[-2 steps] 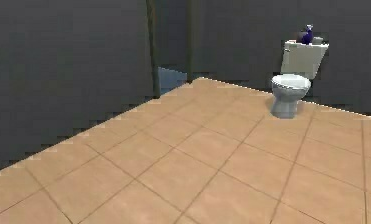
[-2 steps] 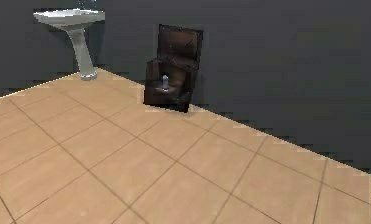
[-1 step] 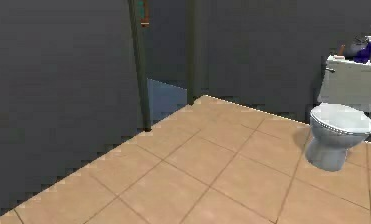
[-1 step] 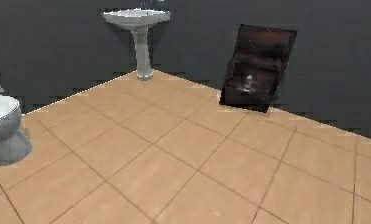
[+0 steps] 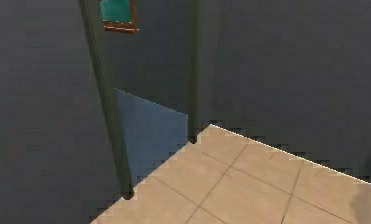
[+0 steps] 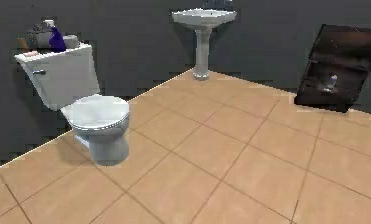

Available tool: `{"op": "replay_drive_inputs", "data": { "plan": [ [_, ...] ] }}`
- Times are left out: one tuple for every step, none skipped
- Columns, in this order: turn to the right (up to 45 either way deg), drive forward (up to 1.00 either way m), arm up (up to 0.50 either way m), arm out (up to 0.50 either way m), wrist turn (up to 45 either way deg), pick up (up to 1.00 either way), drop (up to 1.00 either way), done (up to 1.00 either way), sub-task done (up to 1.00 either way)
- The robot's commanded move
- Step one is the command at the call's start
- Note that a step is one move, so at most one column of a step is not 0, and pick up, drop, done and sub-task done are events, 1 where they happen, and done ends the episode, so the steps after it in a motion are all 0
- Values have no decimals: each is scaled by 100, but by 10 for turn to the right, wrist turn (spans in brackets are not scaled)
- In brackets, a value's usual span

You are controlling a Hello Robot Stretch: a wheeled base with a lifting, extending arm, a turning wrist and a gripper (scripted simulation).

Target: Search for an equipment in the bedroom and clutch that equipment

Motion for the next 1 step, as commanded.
{"op": "replay_drive_inputs", "data": {
  "plan": [
    [0,100,0,0,0,0,0,0,0]
  ]
}}
